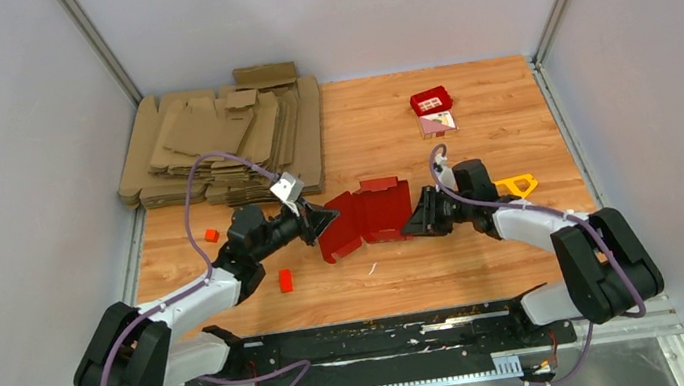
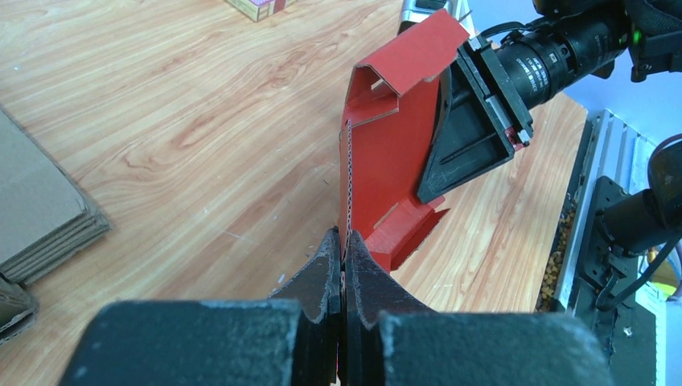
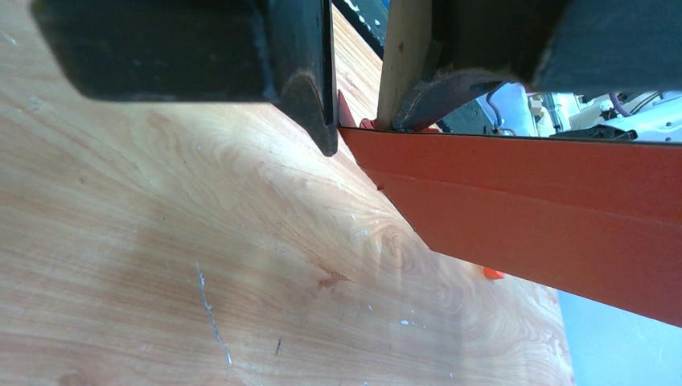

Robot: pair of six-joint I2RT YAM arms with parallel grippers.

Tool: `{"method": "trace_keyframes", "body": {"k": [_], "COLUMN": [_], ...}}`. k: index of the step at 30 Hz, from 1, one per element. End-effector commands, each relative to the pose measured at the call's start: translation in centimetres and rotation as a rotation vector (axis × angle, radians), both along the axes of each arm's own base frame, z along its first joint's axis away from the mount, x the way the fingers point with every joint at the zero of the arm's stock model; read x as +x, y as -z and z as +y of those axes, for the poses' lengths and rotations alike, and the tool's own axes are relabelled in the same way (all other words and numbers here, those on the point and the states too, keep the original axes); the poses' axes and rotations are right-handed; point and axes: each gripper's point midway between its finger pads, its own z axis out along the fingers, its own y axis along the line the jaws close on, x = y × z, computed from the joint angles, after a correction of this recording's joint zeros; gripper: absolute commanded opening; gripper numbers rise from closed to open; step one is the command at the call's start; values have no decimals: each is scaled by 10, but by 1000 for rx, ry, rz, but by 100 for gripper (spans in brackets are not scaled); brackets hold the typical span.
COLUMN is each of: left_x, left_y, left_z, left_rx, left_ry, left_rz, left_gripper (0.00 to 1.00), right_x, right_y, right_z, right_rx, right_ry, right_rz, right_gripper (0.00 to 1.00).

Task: Fold the paper box

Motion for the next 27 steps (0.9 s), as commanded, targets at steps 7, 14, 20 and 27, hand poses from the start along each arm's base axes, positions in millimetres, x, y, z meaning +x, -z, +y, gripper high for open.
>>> {"method": "trace_keyframes", "body": {"k": [7, 14, 20, 27], "left_x": [0, 0, -1, -2], "left_y": [-11, -12, -16, -19], "left_z": [-3, -4, -5, -6], "left_rx": [1, -11, -50, -71], "left_ry": [11, 20, 16, 16], "left_rz": [-57, -49, -43, -35], "left_gripper": [0, 0, 0, 0], "right_x": [1, 1, 5, 12], "right_y": [-18, -26, -22, -4], "right_z": [-6, -9, -9, -29], "right_rx": [-58, -62, -76, -199], "right_ry": [-46, -46, -46, 15], "right_rz": [-82, -136, -151, -185], "right_gripper": [31, 28, 41, 55]}}
